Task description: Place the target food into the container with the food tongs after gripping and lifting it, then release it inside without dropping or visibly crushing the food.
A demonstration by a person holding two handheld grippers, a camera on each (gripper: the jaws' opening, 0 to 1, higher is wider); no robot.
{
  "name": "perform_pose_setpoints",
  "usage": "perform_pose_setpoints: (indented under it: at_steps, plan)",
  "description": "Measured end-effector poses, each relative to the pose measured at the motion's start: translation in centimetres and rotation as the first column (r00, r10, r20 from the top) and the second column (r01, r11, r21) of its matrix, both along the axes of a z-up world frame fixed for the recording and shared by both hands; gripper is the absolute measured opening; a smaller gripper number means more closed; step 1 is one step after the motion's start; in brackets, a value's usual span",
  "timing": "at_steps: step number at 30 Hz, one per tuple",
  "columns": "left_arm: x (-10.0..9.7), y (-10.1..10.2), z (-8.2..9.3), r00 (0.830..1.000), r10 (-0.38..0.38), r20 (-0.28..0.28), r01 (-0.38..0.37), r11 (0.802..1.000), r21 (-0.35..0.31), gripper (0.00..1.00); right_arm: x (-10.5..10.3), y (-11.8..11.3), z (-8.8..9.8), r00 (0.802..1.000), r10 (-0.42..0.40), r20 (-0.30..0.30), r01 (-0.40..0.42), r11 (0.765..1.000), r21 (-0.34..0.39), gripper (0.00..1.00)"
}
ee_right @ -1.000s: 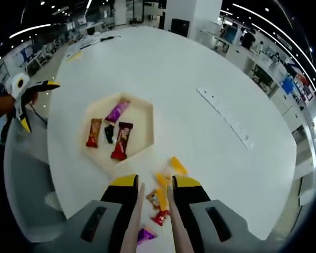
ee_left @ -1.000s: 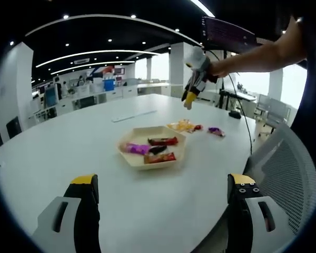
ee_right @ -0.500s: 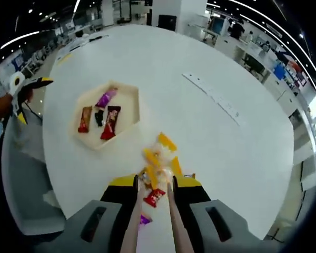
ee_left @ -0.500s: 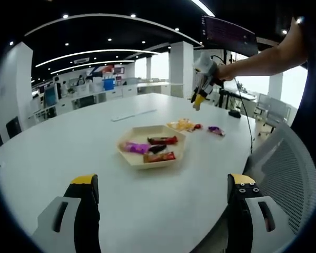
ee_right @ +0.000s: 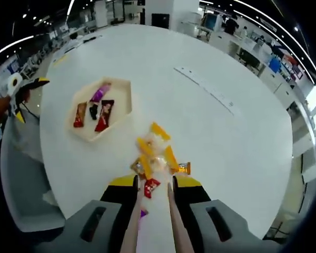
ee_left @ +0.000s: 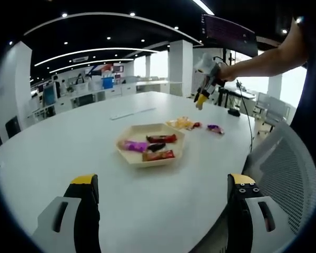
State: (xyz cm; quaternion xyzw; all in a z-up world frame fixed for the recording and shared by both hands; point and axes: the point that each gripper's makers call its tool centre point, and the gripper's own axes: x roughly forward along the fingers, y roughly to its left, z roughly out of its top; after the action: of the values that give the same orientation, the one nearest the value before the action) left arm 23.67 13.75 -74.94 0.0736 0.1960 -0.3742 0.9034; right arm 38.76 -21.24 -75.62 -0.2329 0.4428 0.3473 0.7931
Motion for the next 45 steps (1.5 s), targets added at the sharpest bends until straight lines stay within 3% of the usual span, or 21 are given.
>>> perform_pose_setpoints:
  at_steps: [45]
  plan:
    - [0.1, 0.1, -0.3, 1.0, 0.006, -0.015, -0.006, 1.0, -0.001, 0.99, -0.2, 0.3, -6.0, 0.993, -0.111, -0.052, 0.112, 0.994, 0.018, 0.27]
